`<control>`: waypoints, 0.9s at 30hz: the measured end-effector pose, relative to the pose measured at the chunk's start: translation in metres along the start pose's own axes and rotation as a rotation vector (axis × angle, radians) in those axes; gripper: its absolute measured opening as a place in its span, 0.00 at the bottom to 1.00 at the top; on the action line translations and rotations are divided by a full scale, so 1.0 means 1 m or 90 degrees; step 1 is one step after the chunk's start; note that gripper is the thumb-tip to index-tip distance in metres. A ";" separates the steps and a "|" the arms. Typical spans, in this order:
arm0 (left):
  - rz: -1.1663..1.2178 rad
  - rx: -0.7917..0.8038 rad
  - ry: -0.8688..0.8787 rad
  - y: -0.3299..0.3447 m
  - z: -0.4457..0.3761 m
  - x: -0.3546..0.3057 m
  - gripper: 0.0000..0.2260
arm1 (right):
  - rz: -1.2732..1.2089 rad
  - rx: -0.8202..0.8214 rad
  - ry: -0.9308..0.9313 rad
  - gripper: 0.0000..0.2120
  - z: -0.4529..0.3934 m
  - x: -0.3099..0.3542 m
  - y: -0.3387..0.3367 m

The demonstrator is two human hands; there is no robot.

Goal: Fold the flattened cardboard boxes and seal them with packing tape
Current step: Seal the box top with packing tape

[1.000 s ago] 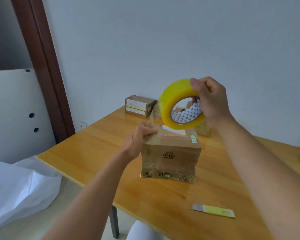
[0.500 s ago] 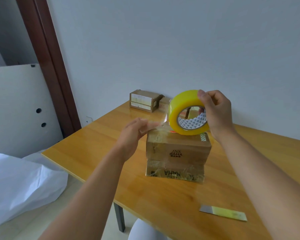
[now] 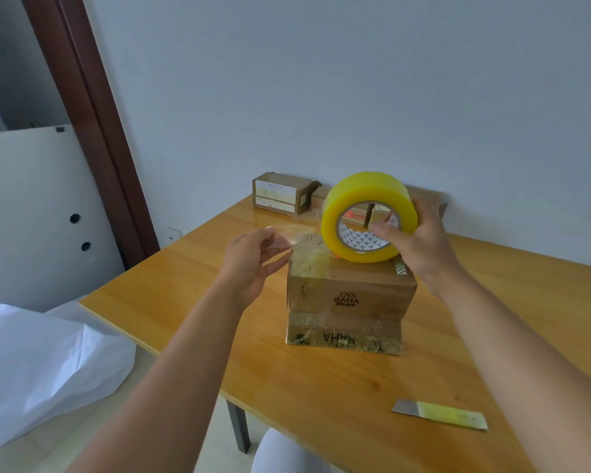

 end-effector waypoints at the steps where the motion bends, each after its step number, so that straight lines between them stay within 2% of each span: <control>1: -0.013 -0.011 -0.002 -0.003 0.000 0.001 0.10 | 0.016 0.011 0.006 0.19 0.002 -0.006 0.003; 4: -0.047 -0.012 -0.013 -0.008 0.001 0.008 0.07 | 0.037 0.008 0.003 0.20 0.007 -0.014 0.008; 11: -0.015 -0.032 -0.032 -0.016 0.003 0.019 0.05 | 0.066 0.000 0.014 0.20 0.009 -0.019 0.010; 21: -0.022 0.008 -0.062 -0.014 0.007 0.027 0.07 | 0.134 -0.013 0.006 0.14 0.016 -0.010 0.010; 27: -0.020 -0.003 -0.056 -0.013 0.014 0.027 0.06 | 0.147 -0.046 0.014 0.14 0.021 -0.007 0.009</control>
Point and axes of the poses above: each hand's wrist, its own z-axis away from the middle knuckle, its own y-axis out of the palm, x = y × z, the point moved 6 cm from there along -z, towards the middle knuckle, and after that the axes turned 12 degrees about x, right-handed, at the moved point
